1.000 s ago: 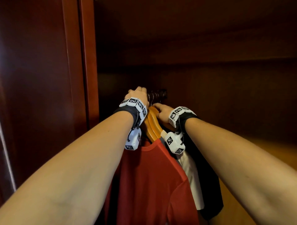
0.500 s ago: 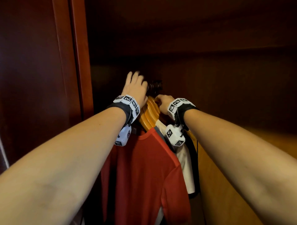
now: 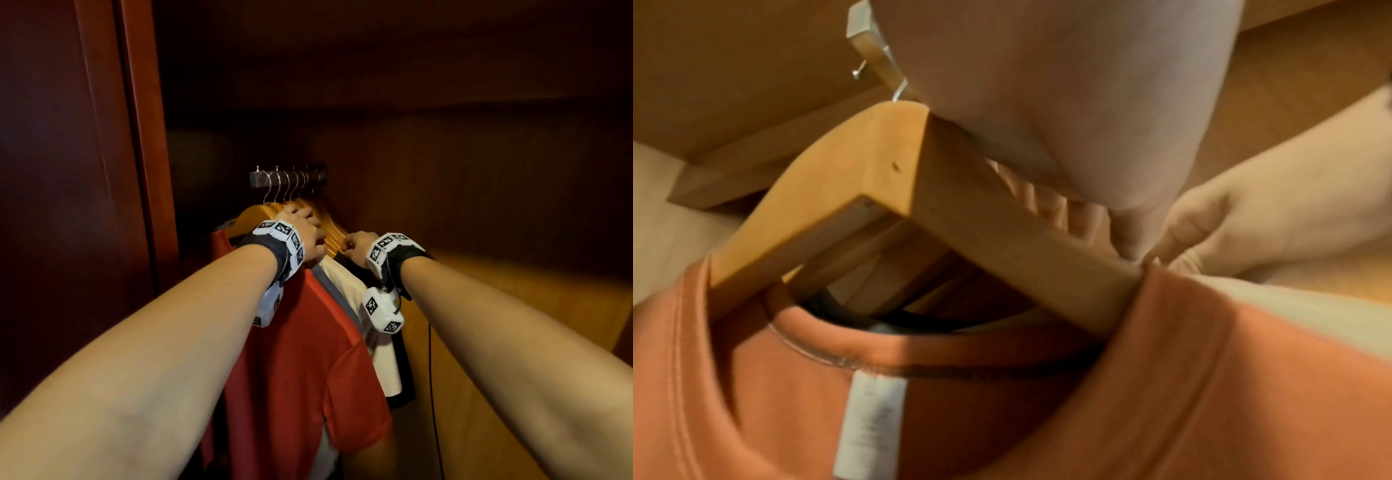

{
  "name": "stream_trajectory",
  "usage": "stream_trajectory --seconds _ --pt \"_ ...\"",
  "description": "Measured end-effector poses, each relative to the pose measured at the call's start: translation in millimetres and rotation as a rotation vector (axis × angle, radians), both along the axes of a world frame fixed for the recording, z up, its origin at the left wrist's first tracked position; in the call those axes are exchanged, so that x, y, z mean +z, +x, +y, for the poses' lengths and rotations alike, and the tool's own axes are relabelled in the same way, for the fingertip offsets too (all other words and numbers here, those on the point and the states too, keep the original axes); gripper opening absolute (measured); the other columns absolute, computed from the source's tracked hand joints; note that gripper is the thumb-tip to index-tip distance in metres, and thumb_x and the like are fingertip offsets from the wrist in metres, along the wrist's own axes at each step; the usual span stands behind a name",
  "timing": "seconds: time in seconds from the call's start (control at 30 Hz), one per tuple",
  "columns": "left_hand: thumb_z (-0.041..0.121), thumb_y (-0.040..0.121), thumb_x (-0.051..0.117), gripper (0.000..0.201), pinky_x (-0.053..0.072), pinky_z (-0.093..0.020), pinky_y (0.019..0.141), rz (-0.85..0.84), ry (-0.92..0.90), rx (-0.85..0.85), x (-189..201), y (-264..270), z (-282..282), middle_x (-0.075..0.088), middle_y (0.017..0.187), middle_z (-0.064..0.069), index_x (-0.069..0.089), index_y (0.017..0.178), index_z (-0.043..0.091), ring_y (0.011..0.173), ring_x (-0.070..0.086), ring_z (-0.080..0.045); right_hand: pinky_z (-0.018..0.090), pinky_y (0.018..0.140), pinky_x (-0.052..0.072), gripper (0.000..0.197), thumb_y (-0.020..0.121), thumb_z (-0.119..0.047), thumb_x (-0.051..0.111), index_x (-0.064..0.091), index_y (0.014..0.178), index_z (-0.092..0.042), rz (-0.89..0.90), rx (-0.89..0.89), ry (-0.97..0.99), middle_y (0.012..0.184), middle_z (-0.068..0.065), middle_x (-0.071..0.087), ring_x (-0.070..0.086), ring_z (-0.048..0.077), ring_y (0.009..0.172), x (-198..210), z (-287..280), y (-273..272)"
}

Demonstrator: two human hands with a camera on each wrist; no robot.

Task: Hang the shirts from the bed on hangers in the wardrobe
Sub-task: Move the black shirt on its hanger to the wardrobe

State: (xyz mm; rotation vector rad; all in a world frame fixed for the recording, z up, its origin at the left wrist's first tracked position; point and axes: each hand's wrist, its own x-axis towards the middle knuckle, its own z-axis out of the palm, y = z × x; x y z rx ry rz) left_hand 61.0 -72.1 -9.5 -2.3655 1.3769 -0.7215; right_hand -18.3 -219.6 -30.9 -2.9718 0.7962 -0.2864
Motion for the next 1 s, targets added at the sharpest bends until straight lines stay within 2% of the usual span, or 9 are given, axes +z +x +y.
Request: stream_trajectory --seconds 0.27,0.43,0.5,0.6,0.67,0.77,0.9,1.0 --pt "0.060 0.094 0.037 0.051 0.019 -0.044 0.117 -0.034 0.033 0.004 -5.2 8.9 7.7 0.050 0.145 0.006 0.062 0.129 0.032 0.143 0.028 -0.022 0.032 0.092 0.049 0.038 0.093 -0.029 0.065 0.061 0.128 -0.014 0.005 -0.024 -0.010 0.126 0.008 0.061 0.060 0.027 0.114 -11.3 13.6 9.8" --pt "0.060 0.093 0.037 0.054 0.011 -0.042 0.118 -0.018 0.039 0.017 -8.4 15.5 11.4 0.050 0.146 0.006 0.063 0.128 0.028 0.146 0.024 -0.021 0.039 0.087 0.054 0.046 0.085 -0.036 0.075 0.056 0.120 -0.014 -0.008 -0.059 -0.005 0.113 0.009 0.063 0.063 0.028 0.101 -17.1 23.1 19.5" --pt "0.060 0.093 0.037 0.056 0.009 -0.043 0.119 -0.022 0.049 0.028 -9.1 16.7 12.0 0.047 0.149 0.005 0.061 0.131 0.026 0.148 0.020 -0.022 0.038 0.080 0.053 0.040 0.086 -0.037 0.074 0.058 0.114 -0.014 0.017 -0.094 -0.065 0.103 0.007 0.062 0.063 0.029 0.092 -19.1 27.1 20.7" --pt "0.060 0.093 0.037 0.057 0.010 -0.043 0.119 -0.026 0.040 0.013 -10.0 17.9 13.4 0.046 0.149 0.005 0.060 0.133 0.026 0.148 0.020 -0.022 0.036 0.072 0.049 0.026 0.090 -0.024 0.069 0.059 0.110 -0.012 -0.025 -0.145 -0.127 0.100 0.007 0.062 0.057 0.029 0.082 -23.7 30.4 22.1" --pt "0.059 0.094 0.037 0.056 0.011 -0.043 0.119 -0.029 0.032 0.000 -9.9 18.2 13.9 0.046 0.150 0.005 0.059 0.134 0.027 0.148 0.020 -0.022 0.038 0.075 0.053 0.024 0.091 -0.017 0.065 0.058 0.112 -0.011 -0.067 -0.182 -0.083 0.103 0.009 0.063 0.061 0.030 0.086 -25.3 31.7 23.6" --pt "0.060 0.093 0.038 0.056 0.009 -0.043 0.119 -0.002 0.019 -0.005 -8.4 18.1 12.8 0.045 0.150 0.005 0.057 0.136 0.028 0.148 0.020 -0.022 0.042 0.081 0.055 0.034 0.090 -0.022 0.065 0.053 0.120 -0.011 -0.151 -0.219 0.021 0.108 0.012 0.064 0.065 0.034 0.097 -21.7 32.9 22.3" --pt "0.061 0.093 0.038 0.055 0.012 -0.043 0.118 0.009 0.011 -0.017 -8.0 18.3 8.6 0.051 0.145 0.005 0.062 0.129 0.028 0.145 0.026 -0.022 0.039 0.074 0.055 0.032 0.092 -0.027 0.060 0.052 0.121 -0.015 -0.215 -0.184 0.067 0.103 0.010 0.063 0.065 0.030 0.090 -13.0 34.2 16.0" --pt "0.060 0.092 0.039 0.054 0.015 -0.043 0.115 0.015 -0.001 -0.046 -7.7 17.9 7.0 0.055 0.141 0.005 0.065 0.126 0.028 0.141 0.031 -0.021 0.041 0.077 0.056 0.024 0.093 -0.027 0.058 0.055 0.115 -0.019 -0.244 -0.179 0.014 0.096 0.006 0.064 0.065 0.028 0.085 -9.4 35.4 6.9"
